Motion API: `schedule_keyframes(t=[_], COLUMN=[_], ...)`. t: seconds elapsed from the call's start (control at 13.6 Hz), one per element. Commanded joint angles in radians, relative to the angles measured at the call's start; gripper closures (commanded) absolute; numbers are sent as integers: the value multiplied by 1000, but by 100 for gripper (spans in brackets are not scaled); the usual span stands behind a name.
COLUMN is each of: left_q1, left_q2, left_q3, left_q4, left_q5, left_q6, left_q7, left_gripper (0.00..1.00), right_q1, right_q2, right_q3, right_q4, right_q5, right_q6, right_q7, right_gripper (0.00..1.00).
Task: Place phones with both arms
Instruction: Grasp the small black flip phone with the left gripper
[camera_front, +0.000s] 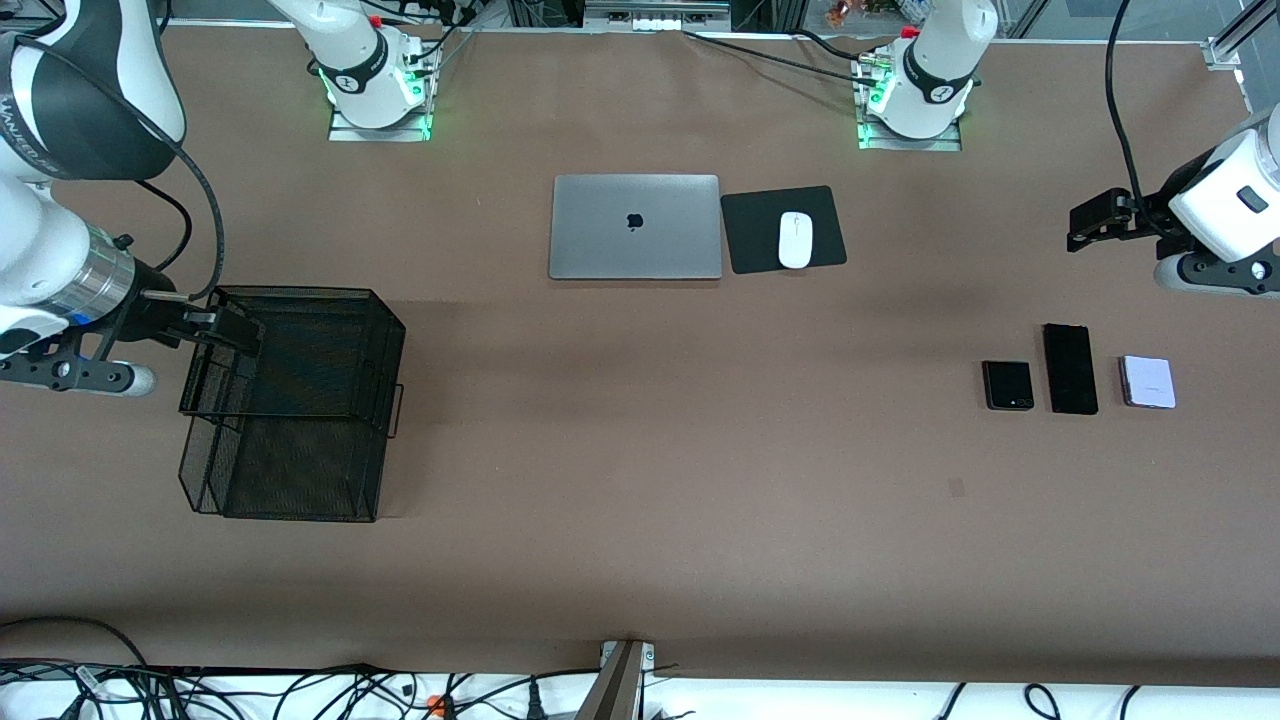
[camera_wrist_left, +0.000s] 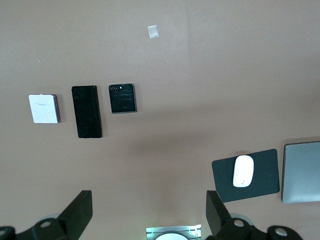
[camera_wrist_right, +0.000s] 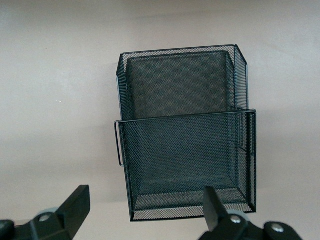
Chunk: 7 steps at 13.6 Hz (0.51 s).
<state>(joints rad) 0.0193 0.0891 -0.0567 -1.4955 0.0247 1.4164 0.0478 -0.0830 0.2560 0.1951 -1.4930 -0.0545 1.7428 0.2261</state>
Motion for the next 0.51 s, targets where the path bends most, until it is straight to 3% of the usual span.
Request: schedule_keyframes(t=[0.0, 0.44], left_q1=[4, 8], left_q2=[-14, -9], left_q3=[1, 1], left_q4=[-6, -29], left_q5=[-23, -6], left_q6=[-1, -2], left_q7=[24, 30], left_gripper=[0, 0], right_q1=[-4, -1], right_q2=[-7, -6], right_q3=[3, 3], right_q4=[0, 5], right_q5=[16, 15], right_q6=[-8, -14], right_q7=[-2, -25], right_gripper=[0, 0])
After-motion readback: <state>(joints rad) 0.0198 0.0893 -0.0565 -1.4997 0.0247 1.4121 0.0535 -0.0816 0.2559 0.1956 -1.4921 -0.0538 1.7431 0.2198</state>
